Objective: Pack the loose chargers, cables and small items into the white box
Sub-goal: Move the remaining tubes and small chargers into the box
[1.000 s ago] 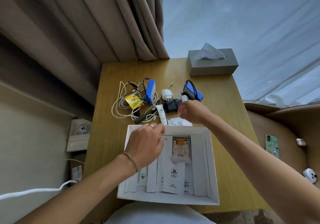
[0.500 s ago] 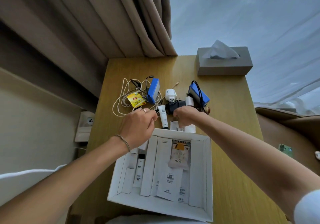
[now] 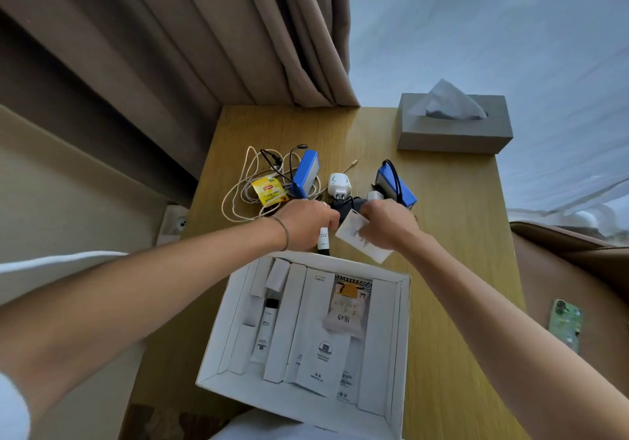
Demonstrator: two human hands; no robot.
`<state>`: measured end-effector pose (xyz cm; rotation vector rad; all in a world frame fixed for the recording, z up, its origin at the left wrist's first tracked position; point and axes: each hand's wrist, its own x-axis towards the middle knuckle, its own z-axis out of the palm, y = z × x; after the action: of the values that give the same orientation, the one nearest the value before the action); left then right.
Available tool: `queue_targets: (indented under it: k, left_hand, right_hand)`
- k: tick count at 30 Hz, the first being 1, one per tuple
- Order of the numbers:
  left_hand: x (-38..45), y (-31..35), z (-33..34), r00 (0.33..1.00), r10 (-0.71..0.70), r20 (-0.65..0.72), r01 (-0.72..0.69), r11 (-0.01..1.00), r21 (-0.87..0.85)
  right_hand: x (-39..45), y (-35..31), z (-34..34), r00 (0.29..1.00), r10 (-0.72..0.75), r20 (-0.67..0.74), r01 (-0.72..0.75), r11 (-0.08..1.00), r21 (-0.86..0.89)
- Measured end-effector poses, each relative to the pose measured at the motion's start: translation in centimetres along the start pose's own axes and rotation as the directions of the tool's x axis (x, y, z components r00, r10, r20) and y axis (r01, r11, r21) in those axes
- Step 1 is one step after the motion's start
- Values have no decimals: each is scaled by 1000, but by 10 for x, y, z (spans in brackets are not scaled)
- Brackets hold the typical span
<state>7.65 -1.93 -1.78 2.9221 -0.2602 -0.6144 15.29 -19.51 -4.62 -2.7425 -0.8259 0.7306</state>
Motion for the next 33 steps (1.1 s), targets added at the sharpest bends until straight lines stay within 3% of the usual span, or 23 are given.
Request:
queue_targets:
  k: [3,6,9,12,15,18,25,30,33]
  left_hand:
    - [19,-6,5,993,52,104,-60,996,72]
    - [31,-11,15,978,99,186,-124,984,128]
    - [40,-13,22,940,187,285,-267,925,271]
    - [47,-15,26,913,221,342,-357,839,411]
    - [50,-16,29,907,237,347,-392,773,498]
    - [51,-15,34,904,259,341,-416,721,555]
    - [37,-19,27,957,236,170,-290,809,511]
    - [15,-29,12,980,153,-125,-102,935,340]
    - [-2,-37,2,936,57,-347,-11,991,133]
  right_hand:
    - [-16,2,-13,987,71,-144,-37,973,228]
    - [-34,3,-20,965,175,-193,-71,889,453]
    - [-51,6,-25,946,265,-187,-87,764,640]
    - [-68,5,-30,939,319,-131,-78,565,822]
    - [-86,0,-32,936,334,-110,-41,414,909]
    - [-100,-6,-32,943,312,-114,-4,355,935]
    - [-122,-17,-20,963,245,-115,-22,497,868]
    - [-131,-32,-3,981,180,-69,-65,645,762]
    - [-136,-44,11,989,146,-2,-97,672,734]
